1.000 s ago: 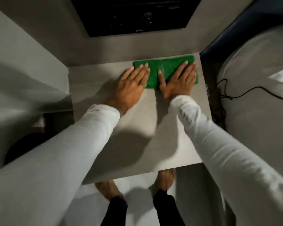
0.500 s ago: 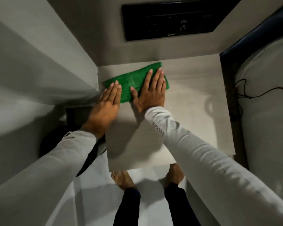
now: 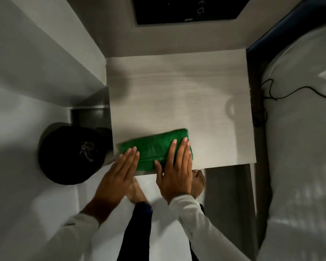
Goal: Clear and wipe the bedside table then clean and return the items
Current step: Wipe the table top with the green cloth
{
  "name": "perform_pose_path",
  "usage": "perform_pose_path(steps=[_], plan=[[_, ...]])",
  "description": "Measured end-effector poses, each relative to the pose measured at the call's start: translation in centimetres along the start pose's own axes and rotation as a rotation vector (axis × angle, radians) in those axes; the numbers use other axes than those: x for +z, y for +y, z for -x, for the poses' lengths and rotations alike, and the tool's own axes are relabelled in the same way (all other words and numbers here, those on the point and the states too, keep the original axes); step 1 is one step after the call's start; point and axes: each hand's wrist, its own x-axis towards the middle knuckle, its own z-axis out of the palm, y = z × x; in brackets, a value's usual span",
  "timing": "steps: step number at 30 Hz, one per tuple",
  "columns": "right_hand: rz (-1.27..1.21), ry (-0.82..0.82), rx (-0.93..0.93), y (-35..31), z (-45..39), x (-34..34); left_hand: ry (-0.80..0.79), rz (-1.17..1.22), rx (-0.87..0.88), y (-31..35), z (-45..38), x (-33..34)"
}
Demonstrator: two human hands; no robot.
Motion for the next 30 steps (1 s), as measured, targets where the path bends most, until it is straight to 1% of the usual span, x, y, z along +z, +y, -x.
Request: perform_pose_path(steps=[2,4,8,10,13,15,17,19,21,24,26,28,30], plan=[[0.022,0.018,0.034,2.7,0.9,-0.2,-0.006,0.037,0.031,2.7,-0.6,0.3],[0.038,0.052,0.074,5.6,0.1,-0.6,0.027,0.046,0.055,4.7,-3.2,0.5],[-0.009,0.086,0.118,10.7,-5.4,-2.0,0.107,0.108,0.056,7.3,-10.7,0.3],[-0.043,0.104,0.063,12.1,-9.2,-3.1,0.173,0.152,0.034,7.2,-14.1,0.4],[-0.022,0.065,-0.156,12.6,-14.2,-4.6,0.212,0.157,0.016,5.3,-15.5,0.5],[-0.001,-0.038,-0.35,11.2,-16.8,-5.4,0.241,0.108,0.011,4.0,-13.2,1.0],[0.047,-0.138,-0.548,8.4,-19.1,-5.9,0.241,0.061,-0.016,2.9,-9.9,1.6],[0.108,-0.201,-0.725,4.7,-20.6,-5.8,0.219,0.038,-0.031,1.9,-7.1,1.9],[0.161,-0.25,-0.859,0.6,-21.0,-4.8,0.212,0.015,-0.044,0.9,-4.8,1.8],[0.23,-0.266,-1.009,-4.4,-20.3,-3.1,0.243,0.0,-0.045,-0.3,-1.6,1.5],[0.252,-0.253,-1.075,-6.6,-19.4,-2.5,0.211,-0.006,-0.064,-0.9,0.2,1.3],[0.252,-0.264,-1.088,-7.7,-18.6,-2.6,0.144,-0.001,-0.082,-1.2,1.2,1.0],[0.229,-0.243,-1.055,-7.9,-17.8,-3.1,0.112,0.021,-0.101,-1.6,1.4,0.5]])
